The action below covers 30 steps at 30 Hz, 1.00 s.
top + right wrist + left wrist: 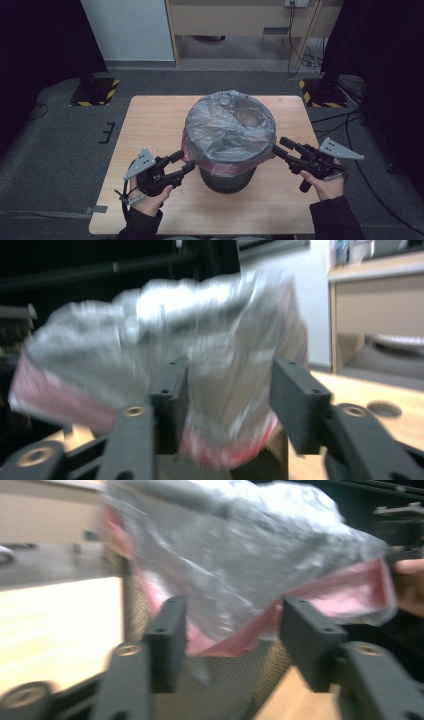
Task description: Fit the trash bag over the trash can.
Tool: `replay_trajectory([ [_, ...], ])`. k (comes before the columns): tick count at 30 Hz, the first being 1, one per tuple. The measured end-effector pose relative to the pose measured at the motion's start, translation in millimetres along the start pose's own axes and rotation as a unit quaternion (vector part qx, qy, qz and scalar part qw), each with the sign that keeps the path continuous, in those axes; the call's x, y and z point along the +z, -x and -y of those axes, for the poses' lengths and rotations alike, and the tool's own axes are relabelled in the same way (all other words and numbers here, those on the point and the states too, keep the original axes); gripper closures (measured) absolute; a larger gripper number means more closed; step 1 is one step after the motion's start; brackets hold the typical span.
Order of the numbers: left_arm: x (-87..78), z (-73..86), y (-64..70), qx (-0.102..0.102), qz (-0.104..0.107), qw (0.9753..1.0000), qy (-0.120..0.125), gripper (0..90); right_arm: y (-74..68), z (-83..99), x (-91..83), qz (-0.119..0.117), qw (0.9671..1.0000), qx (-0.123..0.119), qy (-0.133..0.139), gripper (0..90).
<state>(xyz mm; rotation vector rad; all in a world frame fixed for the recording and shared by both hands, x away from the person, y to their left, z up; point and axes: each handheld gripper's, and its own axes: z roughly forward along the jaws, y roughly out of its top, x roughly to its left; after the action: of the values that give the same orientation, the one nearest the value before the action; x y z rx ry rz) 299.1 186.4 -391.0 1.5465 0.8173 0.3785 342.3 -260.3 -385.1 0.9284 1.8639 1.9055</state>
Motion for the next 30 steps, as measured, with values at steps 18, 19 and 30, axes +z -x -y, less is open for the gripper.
replay_trajectory([
  [18,-2.8,32.3,-33.7,-0.001,-0.089,0.9959,-0.016,22.2,-3.5,-102.0,58.4,0.03,0.9952,0.018,0.092,25.5],
  [19,-2.1,35.2,-36.0,-0.003,-0.092,0.9955,-0.02,22.2,-5.6,-106.1,63.5,0.031,0.9953,0.017,0.09,25.4],
  [30,8.4,58.0,-49.4,-0.017,-0.1,0.9926,-0.067,23.0,-47.3,-123.7,149.0,0.021,0.9996,-0.016,0.01,27.0],
])
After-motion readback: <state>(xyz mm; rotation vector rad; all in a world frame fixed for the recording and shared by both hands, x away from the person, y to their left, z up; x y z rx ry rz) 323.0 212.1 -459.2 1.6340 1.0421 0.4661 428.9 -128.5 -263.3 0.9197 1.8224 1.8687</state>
